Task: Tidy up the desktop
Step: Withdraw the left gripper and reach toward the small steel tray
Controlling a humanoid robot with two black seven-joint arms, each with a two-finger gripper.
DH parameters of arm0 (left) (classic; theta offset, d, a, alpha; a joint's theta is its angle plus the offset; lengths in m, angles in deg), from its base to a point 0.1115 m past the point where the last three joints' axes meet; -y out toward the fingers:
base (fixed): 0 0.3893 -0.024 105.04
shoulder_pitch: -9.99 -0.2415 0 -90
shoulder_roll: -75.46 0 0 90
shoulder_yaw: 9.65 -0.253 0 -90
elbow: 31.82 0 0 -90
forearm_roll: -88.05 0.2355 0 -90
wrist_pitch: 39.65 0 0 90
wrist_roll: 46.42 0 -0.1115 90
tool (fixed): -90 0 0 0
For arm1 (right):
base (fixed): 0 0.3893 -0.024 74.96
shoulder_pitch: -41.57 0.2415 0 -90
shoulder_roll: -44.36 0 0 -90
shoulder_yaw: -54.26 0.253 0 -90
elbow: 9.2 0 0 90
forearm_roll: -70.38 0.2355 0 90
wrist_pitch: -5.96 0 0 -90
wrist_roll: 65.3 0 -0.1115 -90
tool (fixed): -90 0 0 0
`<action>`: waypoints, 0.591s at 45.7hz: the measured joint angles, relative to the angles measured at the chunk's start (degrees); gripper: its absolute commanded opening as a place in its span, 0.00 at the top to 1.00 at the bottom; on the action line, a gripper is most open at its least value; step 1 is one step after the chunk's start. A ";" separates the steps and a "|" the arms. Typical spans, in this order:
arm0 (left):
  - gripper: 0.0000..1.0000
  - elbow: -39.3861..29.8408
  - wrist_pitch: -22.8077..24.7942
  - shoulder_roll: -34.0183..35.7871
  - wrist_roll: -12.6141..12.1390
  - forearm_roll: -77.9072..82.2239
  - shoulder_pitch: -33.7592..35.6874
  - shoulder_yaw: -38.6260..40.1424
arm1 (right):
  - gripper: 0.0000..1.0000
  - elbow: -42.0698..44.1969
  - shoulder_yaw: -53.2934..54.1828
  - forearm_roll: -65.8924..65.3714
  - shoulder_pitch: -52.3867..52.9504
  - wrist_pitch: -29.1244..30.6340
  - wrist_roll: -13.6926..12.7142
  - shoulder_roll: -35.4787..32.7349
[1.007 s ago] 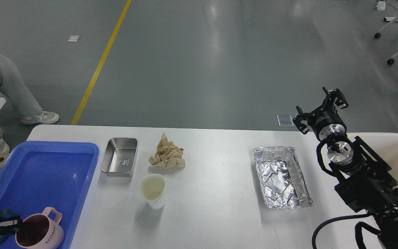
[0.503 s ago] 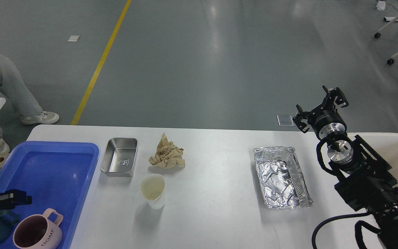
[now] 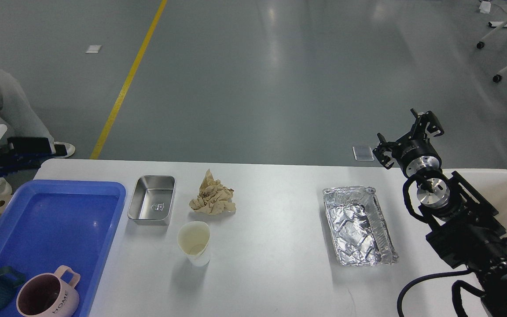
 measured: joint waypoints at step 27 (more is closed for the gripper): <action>0.19 0.80 1.52 4.68 0.08 -11.96 1.21 10.99 | 0.00 -0.01 -0.03 0.00 0.12 -0.29 -0.02 0.19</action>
